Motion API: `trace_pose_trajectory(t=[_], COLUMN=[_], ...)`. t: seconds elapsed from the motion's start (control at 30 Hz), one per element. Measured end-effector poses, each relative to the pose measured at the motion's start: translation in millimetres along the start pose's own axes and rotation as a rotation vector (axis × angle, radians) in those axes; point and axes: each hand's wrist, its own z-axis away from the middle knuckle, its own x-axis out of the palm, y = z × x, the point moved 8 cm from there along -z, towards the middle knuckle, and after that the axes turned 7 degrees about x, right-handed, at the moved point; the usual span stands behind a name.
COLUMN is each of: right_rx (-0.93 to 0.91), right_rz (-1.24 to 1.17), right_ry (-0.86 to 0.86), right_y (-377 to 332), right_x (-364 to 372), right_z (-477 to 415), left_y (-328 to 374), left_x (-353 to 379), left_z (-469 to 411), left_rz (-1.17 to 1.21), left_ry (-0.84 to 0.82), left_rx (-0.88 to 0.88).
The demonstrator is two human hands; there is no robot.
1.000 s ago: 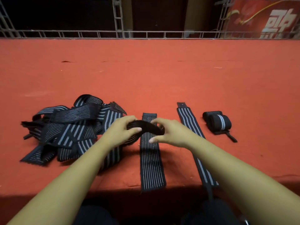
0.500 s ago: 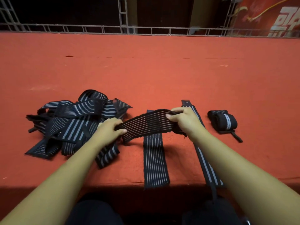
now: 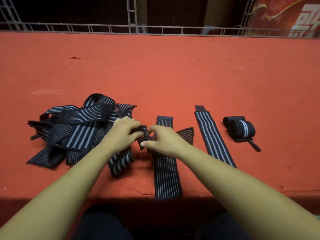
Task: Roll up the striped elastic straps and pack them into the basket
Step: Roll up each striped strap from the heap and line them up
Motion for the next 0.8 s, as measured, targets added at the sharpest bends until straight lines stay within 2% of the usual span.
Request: trace_pose_trajectory(t=[0.1, 0.23, 0.43, 0.53, 0.63, 0.67, 0.73, 0.8], right_rx=[-0.034, -0.067, 0.052, 0.07, 0.046, 0.041, 0.022, -0.004], right_rz=[0.025, -0.029, -0.321, -0.407, -0.503, -0.544, -0.587, -0.622], right_ry=[0.053, 0.056, 0.171, 0.233, 0.184, 0.162, 0.122, 0.097], right_y=[-1, 0, 19, 31, 41, 43, 42, 38], right_x=[2, -3, -43, -72, -78, -78, -76, -76], right_z=[-6, -11, -6, 1, 6, 7, 10, 13], left_y=[-6, -10, -47, -69, -70, -61, -32, 1], left_x=[-2, 9, 18, 12, -2, -8, -16, -10], left_z=[7, 19, 28, 42, 38, 32, 18, 6], left_rz=[0.061, 0.066, -0.057, 0.015, -0.128, -0.095, 0.18, 0.515], left_ry=[0.038, -0.038, -0.175, -0.16, -0.11, -0.047, 0.043, -0.004], left_rx=[-0.009, -0.02, -0.276, -0.417, -0.461, -0.441, -0.416, -0.431])
